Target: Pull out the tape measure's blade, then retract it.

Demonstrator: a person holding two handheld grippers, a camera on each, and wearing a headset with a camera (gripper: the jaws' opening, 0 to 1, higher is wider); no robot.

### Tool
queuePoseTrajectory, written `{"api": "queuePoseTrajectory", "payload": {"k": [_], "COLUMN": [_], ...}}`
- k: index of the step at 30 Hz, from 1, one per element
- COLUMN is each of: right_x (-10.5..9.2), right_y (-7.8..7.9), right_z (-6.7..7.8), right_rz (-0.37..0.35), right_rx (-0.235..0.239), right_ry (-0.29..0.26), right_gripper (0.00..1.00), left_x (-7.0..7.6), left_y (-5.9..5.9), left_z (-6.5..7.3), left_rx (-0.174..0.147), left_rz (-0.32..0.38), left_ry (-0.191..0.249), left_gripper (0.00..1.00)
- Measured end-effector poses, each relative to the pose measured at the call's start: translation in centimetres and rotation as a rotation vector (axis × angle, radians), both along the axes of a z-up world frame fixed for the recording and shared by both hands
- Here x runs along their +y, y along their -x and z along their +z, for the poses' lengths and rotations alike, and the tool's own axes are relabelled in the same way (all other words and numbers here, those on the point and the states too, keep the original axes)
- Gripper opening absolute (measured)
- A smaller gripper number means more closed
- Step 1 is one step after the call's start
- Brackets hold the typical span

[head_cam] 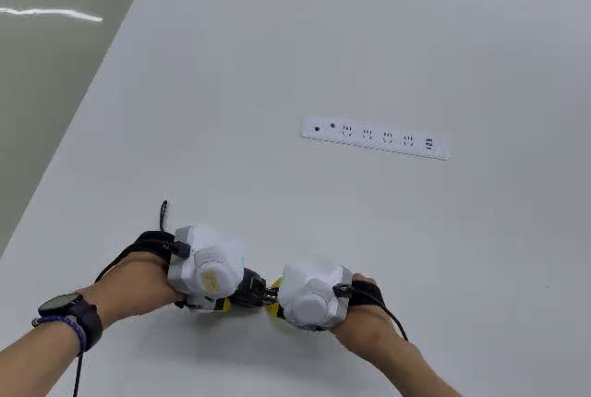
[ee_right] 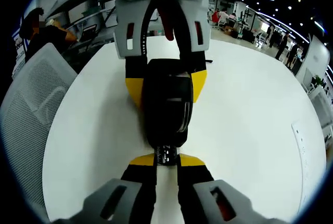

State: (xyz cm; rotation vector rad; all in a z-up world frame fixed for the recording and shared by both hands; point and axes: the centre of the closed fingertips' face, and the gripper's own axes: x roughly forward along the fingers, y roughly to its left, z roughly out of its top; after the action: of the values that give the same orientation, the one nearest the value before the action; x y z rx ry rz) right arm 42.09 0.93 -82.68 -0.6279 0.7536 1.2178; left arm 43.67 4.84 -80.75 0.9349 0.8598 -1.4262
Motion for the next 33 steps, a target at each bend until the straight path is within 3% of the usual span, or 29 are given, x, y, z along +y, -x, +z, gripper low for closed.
{"api": "queuePoseTrajectory", "payload": {"k": [18,33], "right_x": [-1.4,-3.8], "right_y": [0.3,0.8], "right_z": [0.0,0.1], "right_rz": [0.013,0.006], "right_rx": [-0.005,-0.007], "right_ry": [0.01,0.012], "right_gripper": [0.13,0.13], "left_x": [0.0,-0.1], "left_y": [-0.1,-0.1], "left_z": [0.0,0.0], "left_rx": [0.02,0.025], "left_rz": [0.021,0.035], "left_ry": [-0.011,-0.019], "left_gripper": [0.35,0.35]}}
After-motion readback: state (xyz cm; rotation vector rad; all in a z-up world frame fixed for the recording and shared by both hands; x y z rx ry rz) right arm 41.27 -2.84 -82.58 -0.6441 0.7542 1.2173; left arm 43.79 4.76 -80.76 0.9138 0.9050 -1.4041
